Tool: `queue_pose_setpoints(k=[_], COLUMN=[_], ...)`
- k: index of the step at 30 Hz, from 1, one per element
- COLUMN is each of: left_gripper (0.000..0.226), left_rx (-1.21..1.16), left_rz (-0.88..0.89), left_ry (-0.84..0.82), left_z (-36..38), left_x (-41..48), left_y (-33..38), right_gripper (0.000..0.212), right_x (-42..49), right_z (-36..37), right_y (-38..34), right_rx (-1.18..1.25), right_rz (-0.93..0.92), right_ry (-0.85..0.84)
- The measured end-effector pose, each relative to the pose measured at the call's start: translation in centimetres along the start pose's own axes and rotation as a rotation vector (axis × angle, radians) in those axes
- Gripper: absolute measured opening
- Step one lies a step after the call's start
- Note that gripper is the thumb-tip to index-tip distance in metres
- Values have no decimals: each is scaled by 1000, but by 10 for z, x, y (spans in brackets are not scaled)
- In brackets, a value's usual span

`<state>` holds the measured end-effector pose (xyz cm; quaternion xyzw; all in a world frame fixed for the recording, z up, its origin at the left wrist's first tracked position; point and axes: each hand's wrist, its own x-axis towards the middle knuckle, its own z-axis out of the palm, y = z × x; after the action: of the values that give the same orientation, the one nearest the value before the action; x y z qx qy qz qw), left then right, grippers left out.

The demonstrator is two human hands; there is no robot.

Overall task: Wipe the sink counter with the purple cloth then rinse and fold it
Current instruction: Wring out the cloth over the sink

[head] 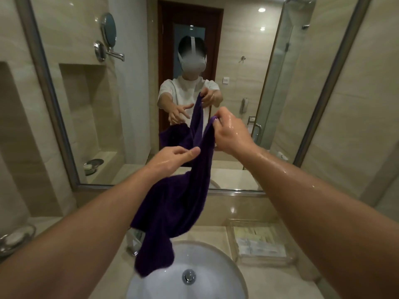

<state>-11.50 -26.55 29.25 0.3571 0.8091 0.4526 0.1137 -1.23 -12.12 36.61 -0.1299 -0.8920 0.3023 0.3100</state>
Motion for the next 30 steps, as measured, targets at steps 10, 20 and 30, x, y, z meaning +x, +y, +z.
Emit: queue_pose_setpoints(k=[10, 20, 30], left_gripper=[24, 69, 87], left_rx=[-704, -578, -484], left_rz=[-102, -42, -28], left_ry=[300, 51, -194], left_z=[31, 11, 6], left_x=[19, 28, 15], left_y=[44, 90, 35], right_gripper=[18, 83, 48], right_x=[22, -68, -31], right_z=[-26, 80, 63], right_y=[-38, 56, 35], right_rx=[-62, 652, 776], right_rz=[-177, 341, 454], right_ry=[-127, -334, -38])
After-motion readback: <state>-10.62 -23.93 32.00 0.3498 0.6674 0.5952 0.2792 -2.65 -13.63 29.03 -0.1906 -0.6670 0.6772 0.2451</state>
